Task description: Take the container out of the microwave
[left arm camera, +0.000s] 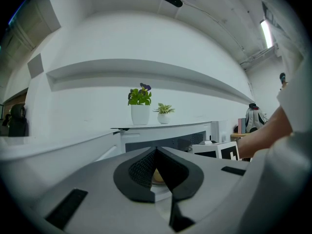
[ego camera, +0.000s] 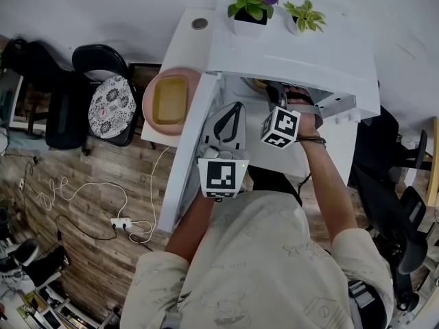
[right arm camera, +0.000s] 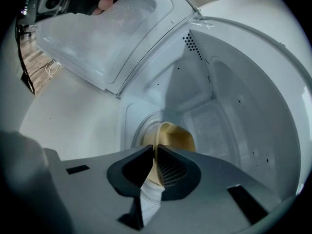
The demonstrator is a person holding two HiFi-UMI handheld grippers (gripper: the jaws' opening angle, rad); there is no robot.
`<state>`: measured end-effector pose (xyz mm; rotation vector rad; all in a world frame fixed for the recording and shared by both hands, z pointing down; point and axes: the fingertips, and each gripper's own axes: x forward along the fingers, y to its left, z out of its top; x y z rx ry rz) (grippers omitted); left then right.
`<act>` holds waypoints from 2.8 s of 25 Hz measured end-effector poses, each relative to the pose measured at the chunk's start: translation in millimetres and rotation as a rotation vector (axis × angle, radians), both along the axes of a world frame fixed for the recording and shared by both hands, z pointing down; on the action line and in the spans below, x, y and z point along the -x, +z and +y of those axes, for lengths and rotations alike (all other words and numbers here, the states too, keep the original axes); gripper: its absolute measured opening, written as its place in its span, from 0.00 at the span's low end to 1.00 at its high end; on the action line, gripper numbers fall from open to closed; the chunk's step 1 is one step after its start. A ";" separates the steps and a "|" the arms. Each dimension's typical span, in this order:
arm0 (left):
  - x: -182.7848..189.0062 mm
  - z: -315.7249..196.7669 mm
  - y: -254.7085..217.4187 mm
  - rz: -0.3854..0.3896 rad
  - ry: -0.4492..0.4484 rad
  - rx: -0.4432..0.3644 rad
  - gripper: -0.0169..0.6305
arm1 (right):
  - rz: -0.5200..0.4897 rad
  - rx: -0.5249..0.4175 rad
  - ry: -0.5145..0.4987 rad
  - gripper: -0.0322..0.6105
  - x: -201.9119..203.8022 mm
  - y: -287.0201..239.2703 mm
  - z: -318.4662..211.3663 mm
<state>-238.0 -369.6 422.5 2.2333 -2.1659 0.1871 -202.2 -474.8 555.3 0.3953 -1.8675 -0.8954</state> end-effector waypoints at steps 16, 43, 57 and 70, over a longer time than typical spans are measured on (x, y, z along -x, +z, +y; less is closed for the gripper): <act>-3.0 3.6 -5.2 -0.015 0.003 -0.016 0.04 | 0.002 0.004 -0.006 0.11 -13.5 -6.5 15.1; -20.4 15.0 -16.7 -0.033 0.051 -0.046 0.04 | 0.010 0.001 0.020 0.11 -52.8 -22.7 59.1; -32.4 27.3 -26.7 -0.061 0.079 -0.066 0.04 | 0.004 0.004 0.032 0.11 -74.1 -24.3 92.5; -43.5 43.2 -17.8 -0.044 0.097 -0.050 0.04 | 0.016 0.023 0.032 0.11 -89.7 -21.9 123.7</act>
